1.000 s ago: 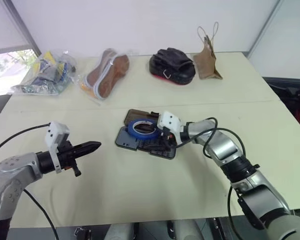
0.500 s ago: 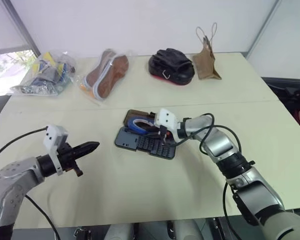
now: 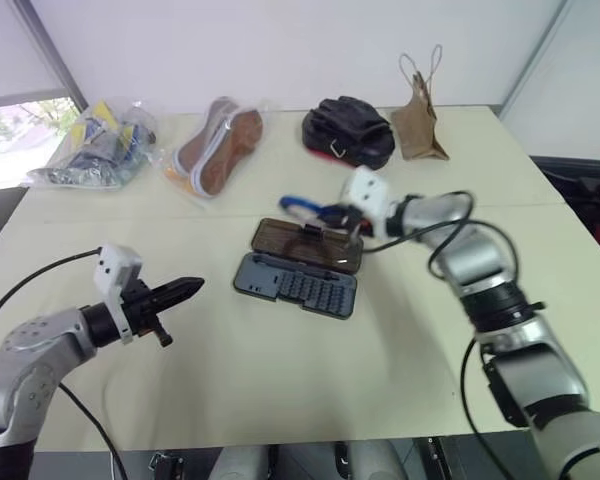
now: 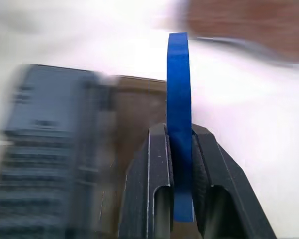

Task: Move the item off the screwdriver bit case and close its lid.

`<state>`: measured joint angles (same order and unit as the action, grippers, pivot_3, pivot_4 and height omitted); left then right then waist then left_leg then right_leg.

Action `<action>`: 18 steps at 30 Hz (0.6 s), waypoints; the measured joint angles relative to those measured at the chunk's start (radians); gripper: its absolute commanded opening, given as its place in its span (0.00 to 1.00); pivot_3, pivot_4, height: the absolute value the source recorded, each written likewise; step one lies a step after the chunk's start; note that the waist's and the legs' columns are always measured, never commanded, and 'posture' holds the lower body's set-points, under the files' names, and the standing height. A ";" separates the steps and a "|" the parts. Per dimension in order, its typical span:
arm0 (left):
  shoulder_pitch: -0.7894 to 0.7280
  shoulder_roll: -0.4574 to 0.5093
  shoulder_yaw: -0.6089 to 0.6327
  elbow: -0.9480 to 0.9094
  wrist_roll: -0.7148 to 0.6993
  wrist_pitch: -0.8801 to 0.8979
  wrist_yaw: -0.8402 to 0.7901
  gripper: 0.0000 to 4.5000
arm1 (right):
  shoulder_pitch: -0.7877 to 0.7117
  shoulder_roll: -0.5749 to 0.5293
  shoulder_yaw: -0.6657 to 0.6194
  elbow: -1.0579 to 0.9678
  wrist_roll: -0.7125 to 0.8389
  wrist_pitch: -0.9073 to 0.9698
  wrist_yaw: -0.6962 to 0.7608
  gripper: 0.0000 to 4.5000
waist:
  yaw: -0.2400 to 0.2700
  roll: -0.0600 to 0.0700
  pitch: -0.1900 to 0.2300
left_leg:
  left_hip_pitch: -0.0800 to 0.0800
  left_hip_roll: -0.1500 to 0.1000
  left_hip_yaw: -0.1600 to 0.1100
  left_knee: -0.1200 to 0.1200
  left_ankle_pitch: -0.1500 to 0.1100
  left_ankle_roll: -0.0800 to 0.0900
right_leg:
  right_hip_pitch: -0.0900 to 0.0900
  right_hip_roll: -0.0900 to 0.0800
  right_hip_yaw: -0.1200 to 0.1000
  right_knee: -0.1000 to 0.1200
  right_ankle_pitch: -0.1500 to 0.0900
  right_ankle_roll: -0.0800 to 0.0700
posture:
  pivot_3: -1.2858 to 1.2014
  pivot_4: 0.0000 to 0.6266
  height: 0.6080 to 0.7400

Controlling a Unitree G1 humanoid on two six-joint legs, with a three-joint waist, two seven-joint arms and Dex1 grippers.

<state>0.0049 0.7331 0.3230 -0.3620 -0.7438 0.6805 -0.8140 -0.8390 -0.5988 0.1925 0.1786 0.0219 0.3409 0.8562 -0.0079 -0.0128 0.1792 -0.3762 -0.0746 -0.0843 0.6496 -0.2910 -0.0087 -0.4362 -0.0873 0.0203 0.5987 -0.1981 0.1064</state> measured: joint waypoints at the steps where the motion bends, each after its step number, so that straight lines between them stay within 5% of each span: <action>1: -0.013 0.000 -0.005 0.002 0.002 -0.001 -0.002 0.00 | -0.001 -0.038 -0.021 0.002 -0.011 0.000 -0.012 0.06 | 0.000 0.000 0.000 | 0.000 0.000 0.000 0.000 0.000 0.000 | 0.000 0.000 0.000 0.000 0.000 0.000 | 0.52 0.24 1.00; 12: -0.114 0.000 -0.105 0.032 -0.012 0.011 -0.067 0.00 | 0.173 -0.355 -0.124 0.055 -0.161 -0.024 -0.100 0.06 | -0.005 0.001 0.000 | 0.000 0.001 0.002 -0.001 0.000 0.000 | 0.000 0.001 0.001 0.000 0.000 0.000 | 0.52 0.24 1.00; 18: -0.165 -0.010 -0.155 0.027 -0.030 0.030 -0.098 0.00 | 0.240 -0.379 -0.081 0.149 -0.300 -0.064 -0.211 0.06 | -0.010 0.001 0.000 | 0.001 0.002 0.003 0.000 0.000 0.000 | 0.000 0.002 0.002 0.001 0.000 0.000 | 0.52 0.24 1.00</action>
<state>-0.1600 0.7235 0.1677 -0.3353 -0.7742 0.7104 -0.9120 -0.5987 -0.9777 0.1115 0.3274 -0.2776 0.2770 0.6455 -0.0180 -0.0121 0.1796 -0.3752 -0.0729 -0.0811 0.6493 -0.2908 -0.0084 -0.4363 -0.0857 0.0227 0.5993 -0.1981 0.1064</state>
